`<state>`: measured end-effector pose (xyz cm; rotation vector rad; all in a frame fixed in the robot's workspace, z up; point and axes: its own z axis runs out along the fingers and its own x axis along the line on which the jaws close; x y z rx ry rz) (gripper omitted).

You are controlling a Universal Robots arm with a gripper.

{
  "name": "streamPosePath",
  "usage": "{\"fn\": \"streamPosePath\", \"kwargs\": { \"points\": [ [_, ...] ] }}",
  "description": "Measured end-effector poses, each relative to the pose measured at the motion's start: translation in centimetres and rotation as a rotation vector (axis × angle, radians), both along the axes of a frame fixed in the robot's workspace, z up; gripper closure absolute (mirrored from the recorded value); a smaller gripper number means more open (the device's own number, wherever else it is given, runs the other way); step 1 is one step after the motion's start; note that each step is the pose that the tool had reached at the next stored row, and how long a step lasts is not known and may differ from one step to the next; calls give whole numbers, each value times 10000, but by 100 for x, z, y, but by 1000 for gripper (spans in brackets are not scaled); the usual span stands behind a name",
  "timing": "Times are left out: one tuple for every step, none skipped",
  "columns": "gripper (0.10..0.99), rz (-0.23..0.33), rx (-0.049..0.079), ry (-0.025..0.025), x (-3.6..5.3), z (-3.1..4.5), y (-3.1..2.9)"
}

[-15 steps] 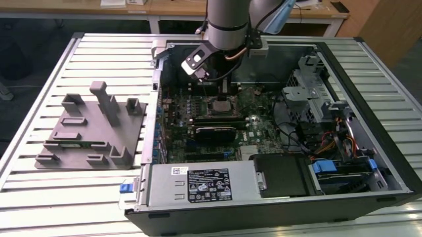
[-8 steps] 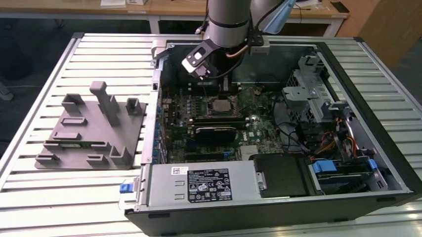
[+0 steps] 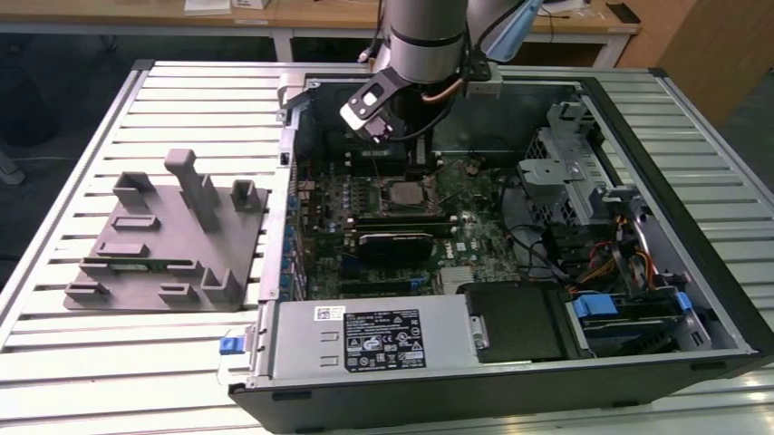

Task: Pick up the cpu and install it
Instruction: 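Place the cpu into insertion slot, then close the cpu cover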

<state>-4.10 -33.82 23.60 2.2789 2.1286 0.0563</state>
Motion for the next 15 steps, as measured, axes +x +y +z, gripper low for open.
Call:
{"fn": "streamPosePath", "kwargs": {
  "points": [
    [980, 0, 1, -1, 0, 26, 0],
    [980, 0, 1, 0, 0, 49, 0],
    [980, 0, -2, 2, 0, 73, 0],
    [980, 1, -1, 1, 0, 90, 0],
    [980, 1, -1, 1, 0, 96, 0],
    [980, 1, 2, 0, 0, 96, 0],
    [980, 1, 4, -2, 0, 96, 0],
    [980, 1, 1, 0, 0, 105, 0],
    [980, 1, 1, 0, 0, 112, 0],
    [980, 0, 0, 0, 0, 113, 0],
    [980, 1, 0, 0, 0, 114, 0],
    [980, 1, 0, 0, 0, 114, 0],
    [980, 1, 0, 0, 0, 115, 0],
    [980, 0, 1, 0, 0, 116, 0],
    [980, 1, 0, 0, 0, 116, 0]
  ]
}}
